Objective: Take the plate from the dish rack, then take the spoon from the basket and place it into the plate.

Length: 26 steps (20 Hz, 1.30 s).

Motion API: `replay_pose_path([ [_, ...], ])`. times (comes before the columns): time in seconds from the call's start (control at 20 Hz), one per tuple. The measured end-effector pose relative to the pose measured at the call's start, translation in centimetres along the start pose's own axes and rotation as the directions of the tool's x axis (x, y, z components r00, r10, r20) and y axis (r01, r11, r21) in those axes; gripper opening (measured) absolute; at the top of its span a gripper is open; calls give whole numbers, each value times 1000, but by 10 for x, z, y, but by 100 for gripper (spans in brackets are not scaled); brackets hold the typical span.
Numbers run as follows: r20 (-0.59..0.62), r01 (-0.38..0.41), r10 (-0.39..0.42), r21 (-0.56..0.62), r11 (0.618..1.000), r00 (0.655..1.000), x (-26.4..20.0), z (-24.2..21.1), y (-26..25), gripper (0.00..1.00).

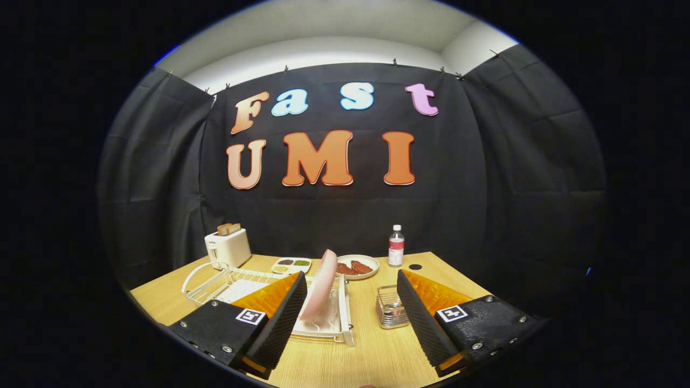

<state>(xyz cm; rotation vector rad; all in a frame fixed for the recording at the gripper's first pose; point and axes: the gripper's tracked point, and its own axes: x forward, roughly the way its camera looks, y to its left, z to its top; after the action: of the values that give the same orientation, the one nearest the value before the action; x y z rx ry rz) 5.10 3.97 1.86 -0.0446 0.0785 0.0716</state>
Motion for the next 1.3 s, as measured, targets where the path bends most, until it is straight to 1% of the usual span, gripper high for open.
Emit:
replay_pose_path([
  [0.25, -92, -41, 35, -56, 998, 995, 52, 26, 22, 100],
  [0.4, -191, -59, 43, -80, 995, 981, 89, 24, 31, 100],
  [0.5, -275, -56, 26, -101, 993, 961, 112, 12, 32, 100],
  [0.7, -446, -47, -24, -147, 988, 895, 143, -33, 30, 100],
  [0.8, -499, -35, -51, -163, 986, 865, 154, -52, 27, 100],
  [0.9, -544, -33, -50, -141, 989, 838, 162, -70, 32, 99],
  [1.0, -577, -25, -51, -123, 992, 815, 167, -84, 34, 92],
  [1.05, -596, -23, -53, -120, 993, 801, 168, -90, 35, 79],
  [1.15, -633, -11, -72, -125, 992, 771, 168, -104, 32, 61],
  [1.2, -643, -2, -80, -126, 992, 762, 169, -107, 32, 54],
  [1.25, -638, 22, -102, -133, 991, 763, 171, -105, 30, 36],
  [1.3, -639, 34, -112, -133, 990, 761, 172, -105, 28, 33],
])
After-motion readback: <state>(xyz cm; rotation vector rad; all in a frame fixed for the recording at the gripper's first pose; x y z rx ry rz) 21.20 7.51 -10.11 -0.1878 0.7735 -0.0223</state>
